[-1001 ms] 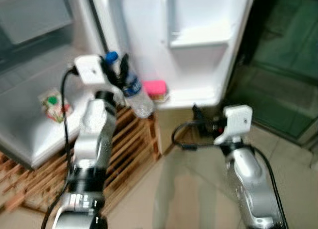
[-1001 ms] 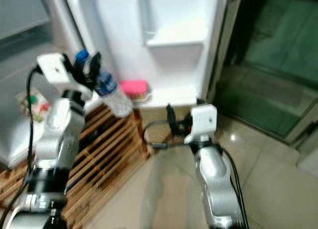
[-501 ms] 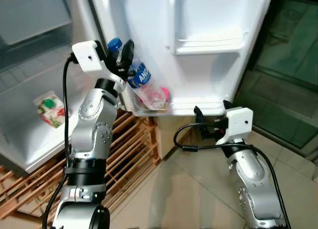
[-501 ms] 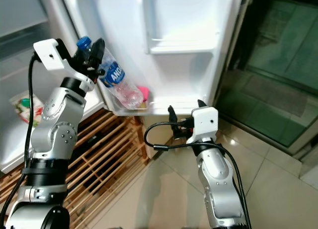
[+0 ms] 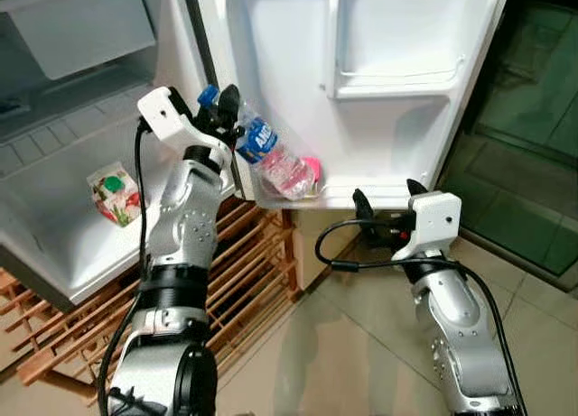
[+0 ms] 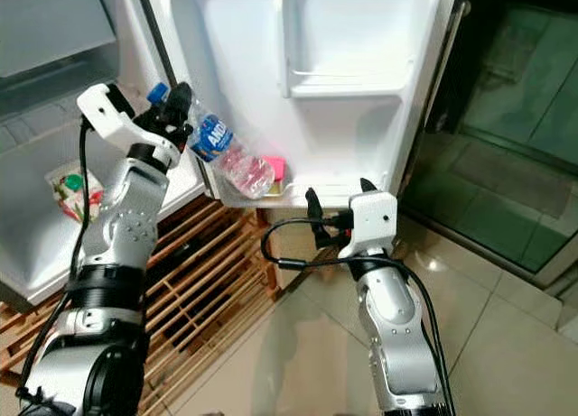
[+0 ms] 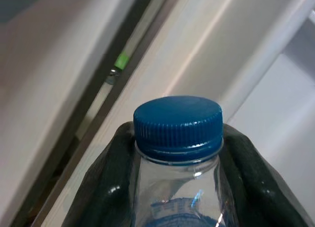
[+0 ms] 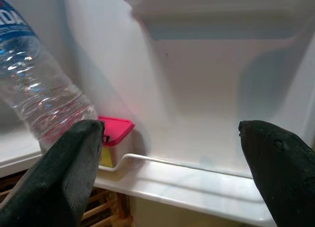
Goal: Restocking fridge
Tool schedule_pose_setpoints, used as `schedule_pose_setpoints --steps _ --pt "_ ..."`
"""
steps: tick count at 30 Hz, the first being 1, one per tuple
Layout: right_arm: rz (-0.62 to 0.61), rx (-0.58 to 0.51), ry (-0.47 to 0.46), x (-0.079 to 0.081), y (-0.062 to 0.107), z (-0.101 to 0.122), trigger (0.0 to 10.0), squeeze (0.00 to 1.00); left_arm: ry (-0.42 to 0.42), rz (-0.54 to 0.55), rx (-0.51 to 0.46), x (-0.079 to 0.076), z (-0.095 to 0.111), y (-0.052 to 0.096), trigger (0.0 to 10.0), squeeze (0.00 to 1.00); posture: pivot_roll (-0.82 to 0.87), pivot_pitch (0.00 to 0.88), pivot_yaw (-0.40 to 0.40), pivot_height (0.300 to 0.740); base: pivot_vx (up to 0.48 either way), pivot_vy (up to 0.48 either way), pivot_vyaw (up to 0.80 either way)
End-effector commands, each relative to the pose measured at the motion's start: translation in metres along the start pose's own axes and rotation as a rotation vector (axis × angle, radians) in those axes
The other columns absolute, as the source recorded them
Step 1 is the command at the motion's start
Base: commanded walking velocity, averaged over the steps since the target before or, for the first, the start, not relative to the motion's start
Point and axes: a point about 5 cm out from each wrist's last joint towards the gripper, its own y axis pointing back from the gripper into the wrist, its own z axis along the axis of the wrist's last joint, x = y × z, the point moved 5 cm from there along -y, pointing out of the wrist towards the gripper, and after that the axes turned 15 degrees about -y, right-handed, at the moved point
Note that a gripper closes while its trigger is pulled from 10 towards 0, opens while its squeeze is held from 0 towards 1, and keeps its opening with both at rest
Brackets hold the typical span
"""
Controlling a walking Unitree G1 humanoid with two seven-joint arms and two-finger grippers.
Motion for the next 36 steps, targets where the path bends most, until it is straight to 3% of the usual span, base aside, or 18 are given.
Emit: schedule_pose_setpoints --steps 1,3,7,11,14,18,23,32,34,35,36 --pt "0.002 -0.010 0.003 0.002 0.000 0.002 10.0 0.00 0.029 0.033 -0.032 0.000 0.011 -0.009 10.0 0.00 -0.18 0.000 0.128 0.740 0.000 0.000 0.00" --pt "0.003 -0.013 0.029 0.002 0.003 0.005 10.0 0.00 0.088 0.083 -0.025 0.001 0.006 -0.013 10.0 0.00 -0.23 0.000 0.138 0.740 0.000 0.000 0.00" --pt "-0.001 -0.020 0.047 -0.003 0.005 0.010 10.0 0.00 0.130 0.088 -0.012 -0.003 0.001 -0.016 10.0 0.00 -0.24 0.000 0.140 0.740 0.000 0.000 0.00" --pt "-0.008 -0.019 0.051 -0.004 0.009 0.009 10.0 0.00 0.186 0.067 -0.013 -0.012 0.006 -0.020 10.0 0.00 -0.24 0.000 0.150 0.740 0.000 0.000 0.00" --pt "-0.011 -0.020 0.046 -0.002 0.009 0.008 10.0 0.00 0.197 0.064 -0.010 -0.013 0.008 -0.020 10.0 0.00 -0.23 0.000 0.156 0.740 0.000 0.000 0.00" --pt "-0.015 -0.024 0.031 0.002 0.007 0.006 10.0 0.00 0.280 0.091 0.017 -0.011 0.007 -0.021 10.0 0.00 -0.22 0.000 0.170 0.740 0.000 0.000 0.00" --pt "-0.015 -0.030 0.031 0.003 0.006 0.007 10.0 0.00 0.276 0.080 0.004 -0.015 0.010 -0.024 10.0 0.00 -0.23 0.000 0.176 0.740 0.000 0.000 0.00" --pt "-0.036 -0.041 0.031 -0.002 0.006 0.008 10.0 0.00 0.204 0.010 0.008 -0.023 0.014 -0.023 10.0 0.00 -0.22 0.000 0.184 0.740 0.000 0.000 0.00" --pt "-0.035 -0.046 0.030 -0.001 0.005 0.009 10.0 0.00 0.108 -0.061 -0.016 -0.028 0.023 -0.020 10.0 0.00 -0.22 0.000 0.183 0.740 0.000 0.000 0.00" --pt "-0.035 -0.046 0.030 -0.001 0.005 0.009 10.0 0.00 0.108 -0.061 -0.016 -0.028 0.023 -0.020 10.0 0.00 -0.22 0.000 0.183 0.740 0.000 0.000 0.00" --pt "-0.052 -0.051 0.027 -0.005 0.006 0.010 10.0 0.00 -0.103 -0.137 -0.080 -0.030 0.037 -0.011 10.0 0.00 -0.20 0.000 0.177 0.740 0.000 0.000 0.00"
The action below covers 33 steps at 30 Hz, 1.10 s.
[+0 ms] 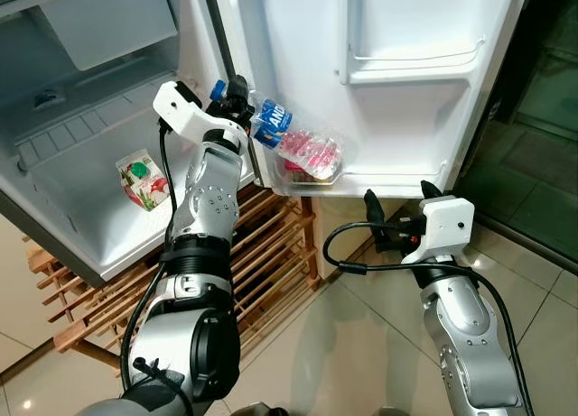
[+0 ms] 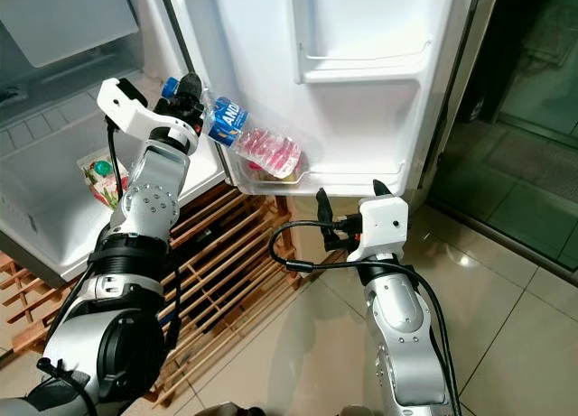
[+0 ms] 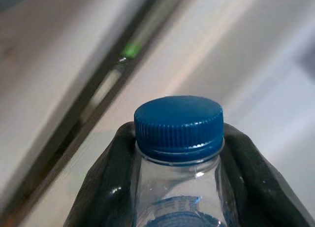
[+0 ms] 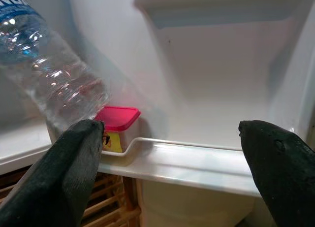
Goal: Restocking fridge
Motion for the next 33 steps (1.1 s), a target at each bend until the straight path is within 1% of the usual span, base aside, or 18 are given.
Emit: schedule_pose_setpoints --steps 1,3,4,6,7,9,12,13,17,18,19,22,26,28,29,30,31,33 --pt "-0.019 -0.020 -0.017 -0.002 -0.002 0.003 10.0 0.00 -0.244 -0.110 -0.113 -0.006 0.030 0.012 10.0 0.00 -0.19 0.000 0.171 0.740 0.000 0.000 0.00" --pt "-0.031 -0.025 -0.027 -0.007 0.000 0.004 10.0 0.00 -0.364 -0.177 -0.132 -0.006 0.033 0.031 10.0 0.00 -0.18 0.000 0.163 0.740 0.000 0.000 0.00" --pt "-0.031 -0.026 -0.024 -0.008 0.000 0.005 10.0 0.00 -0.397 -0.209 -0.131 -0.007 0.032 0.040 10.0 0.00 -0.18 0.000 0.163 0.740 0.000 0.000 0.00" --pt "-0.030 -0.010 -0.013 -0.011 0.001 0.003 10.0 0.00 -0.523 -0.341 -0.121 -0.011 0.024 0.070 10.0 0.00 -0.16 0.000 0.148 0.740 0.000 0.000 0.00" --pt "-0.034 -0.004 -0.020 -0.014 0.001 0.001 10.0 0.00 -0.574 -0.389 -0.086 -0.008 0.015 0.086 10.0 0.00 -0.14 0.000 0.132 0.740 0.000 0.000 0.79" --pt "-0.041 0.011 -0.033 -0.018 0.000 -0.002 10.0 0.00 -0.647 -0.436 -0.015 0.001 0.000 0.110 10.0 0.00 -0.12 0.000 0.113 0.740 0.000 0.000 0.79" --pt "-0.031 0.023 -0.035 -0.019 -0.004 -0.004 10.0 0.00 -0.663 -0.424 0.036 0.009 -0.008 0.112 10.0 0.00 -0.10 0.000 0.087 0.740 0.000 0.000 0.77" --pt "-0.011 0.032 -0.034 -0.017 -0.008 -0.005 10.0 0.00 -0.664 -0.400 0.038 0.010 -0.011 0.108 10.0 0.00 -0.08 0.000 0.064 0.740 0.000 0.000 0.76" --pt "0.023 0.046 -0.031 -0.009 -0.016 -0.009 10.0 0.00 -0.671 -0.315 0.074 0.016 -0.018 0.101 10.0 0.00 -0.06 0.000 0.055 0.740 0.000 0.000 0.74" --pt "0.036 0.045 -0.033 -0.006 -0.019 -0.008 10.0 0.00 -0.659 -0.268 0.085 0.020 -0.018 0.099 10.0 0.00 -0.06 0.000 0.051 0.740 0.000 0.000 0.72" --pt "0.056 0.042 -0.039 -0.001 -0.024 -0.008 10.0 0.00 -0.670 -0.163 0.108 0.032 -0.016 0.095 10.0 0.00 -0.05 0.000 0.050 0.740 0.000 0.000 0.71" --pt "0.077 0.042 -0.053 0.004 -0.027 -0.008 10.0 0.00 -0.672 -0.096 0.121 0.041 -0.014 0.093 10.0 0.00 -0.04 0.000 0.050 0.740 0.000 0.000 0.71" --pt "0.115 0.055 -0.082 0.014 -0.029 -0.013 10.0 0.00 -0.748 -0.049 0.136 0.049 -0.013 0.095 10.0 0.00 -0.03 0.000 0.047 0.740 0.000 0.000 0.71" --pt "0.121 0.068 -0.104 0.016 -0.029 -0.016 10.0 0.00 -0.830 -0.041 0.165 0.053 -0.019 0.101 10.0 0.00 -0.02 0.000 0.044 0.740 0.000 0.000 0.69" --pt "0.117 0.081 -0.126 0.016 -0.029 -0.020 10.0 0.00 -0.970 0.002 0.298 0.072 -0.039 0.114 10.0 0.00 -0.02 0.000 0.043 0.740 0.000 0.000 0.68" --pt "0.114 0.087 -0.132 0.015 -0.028 -0.021 10.0 0.00 -1.006 0.017 0.375 0.081 -0.051 0.123 10.0 0.00 -0.02 0.000 0.045 0.740 0.000 0.000 0.68" --pt "0.112 0.090 -0.135 0.015 -0.028 -0.022 10.0 0.00 -1.025 0.029 0.424 0.087 -0.058 0.129 10.0 0.00 -0.02 0.000 0.045 0.740 0.000 0.000 0.68" --pt "0.098 0.091 -0.138 0.010 -0.029 -0.023 10.0 0.00 -0.981 0.063 0.482 0.092 -0.069 0.138 10.0 0.00 -0.02 0.000 0.043 0.740 0.000 0.000 0.65"
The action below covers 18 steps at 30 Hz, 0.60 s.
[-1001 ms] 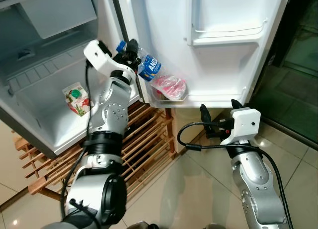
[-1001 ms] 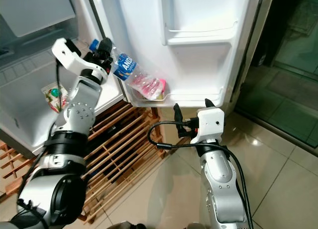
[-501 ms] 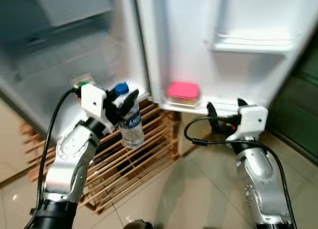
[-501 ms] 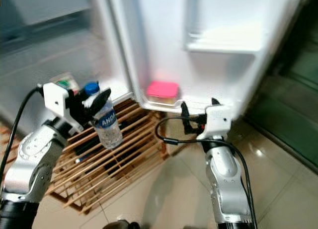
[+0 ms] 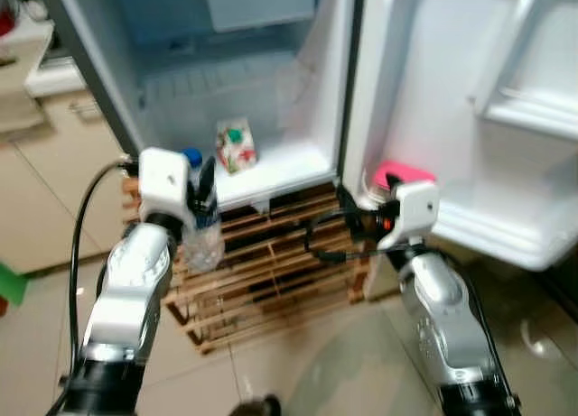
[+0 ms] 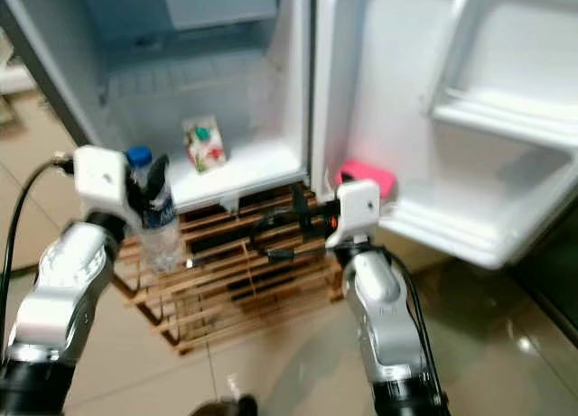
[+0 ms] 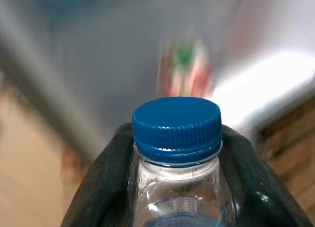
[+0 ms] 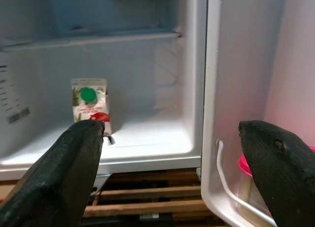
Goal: Restocking fridge
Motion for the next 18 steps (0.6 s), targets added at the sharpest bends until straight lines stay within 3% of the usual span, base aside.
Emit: schedule_pose_setpoints --steps 1,8,18 --pt "-0.003 0.006 -0.020 0.000 -0.003 -0.002 10.0 0.00 0.008 0.032 0.040 0.002 -0.005 0.001 10.0 0.00 -0.02 0.000 0.043 0.740 0.000 0.000 0.64" --pt "0.010 0.013 -0.036 -0.003 -0.006 0.000 10.0 0.00 0.058 0.057 -0.182 0.006 0.050 -0.008 10.0 0.00 -0.04 0.000 0.038 0.740 0.000 0.000 0.64" --pt "0.013 0.011 -0.040 -0.002 -0.003 -0.001 10.0 0.00 0.065 0.082 -0.215 0.011 0.060 -0.012 10.0 0.00 -0.05 0.000 0.040 0.740 0.000 0.000 0.62"
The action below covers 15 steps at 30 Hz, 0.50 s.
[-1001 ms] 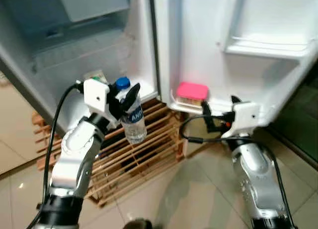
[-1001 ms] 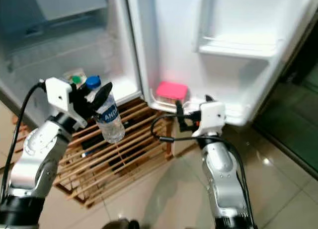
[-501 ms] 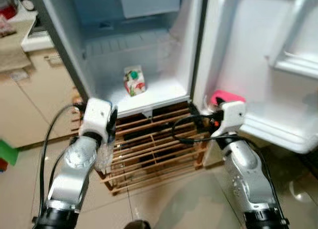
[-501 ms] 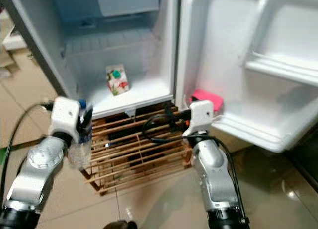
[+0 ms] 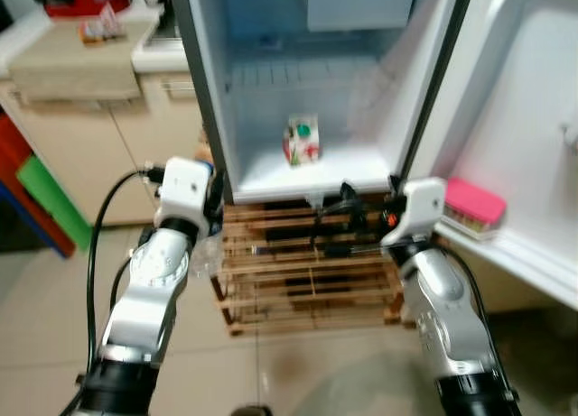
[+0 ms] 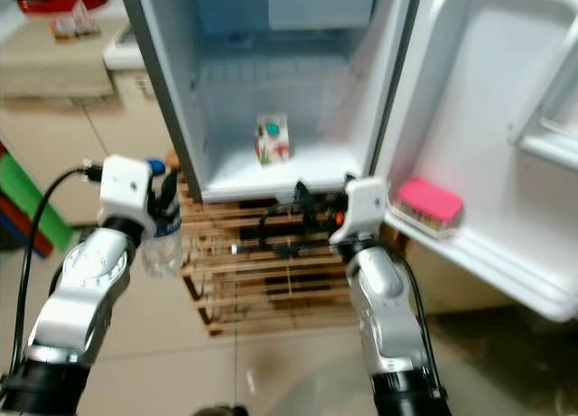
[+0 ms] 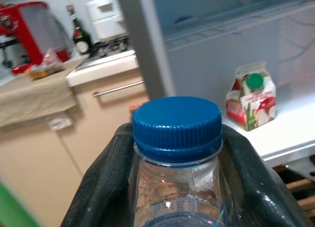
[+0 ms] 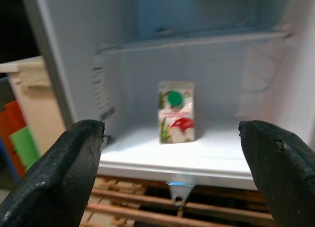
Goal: Restocking fridge
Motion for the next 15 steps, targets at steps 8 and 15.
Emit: schedule_pose_setpoints --steps 8,15 --pt "-0.046 -0.012 0.000 -0.005 -0.002 0.001 10.0 0.00 0.005 -0.020 -0.078 0.001 0.016 -0.007 10.0 0.00 -0.04 0.000 0.045 0.740 0.000 0.000 0.60" --pt "-0.088 -0.047 0.035 -0.011 -0.003 0.008 10.0 0.00 -0.003 -0.080 -0.126 -0.004 0.024 -0.014 10.0 0.00 -0.05 0.000 0.048 0.740 0.479 0.000 0.14"
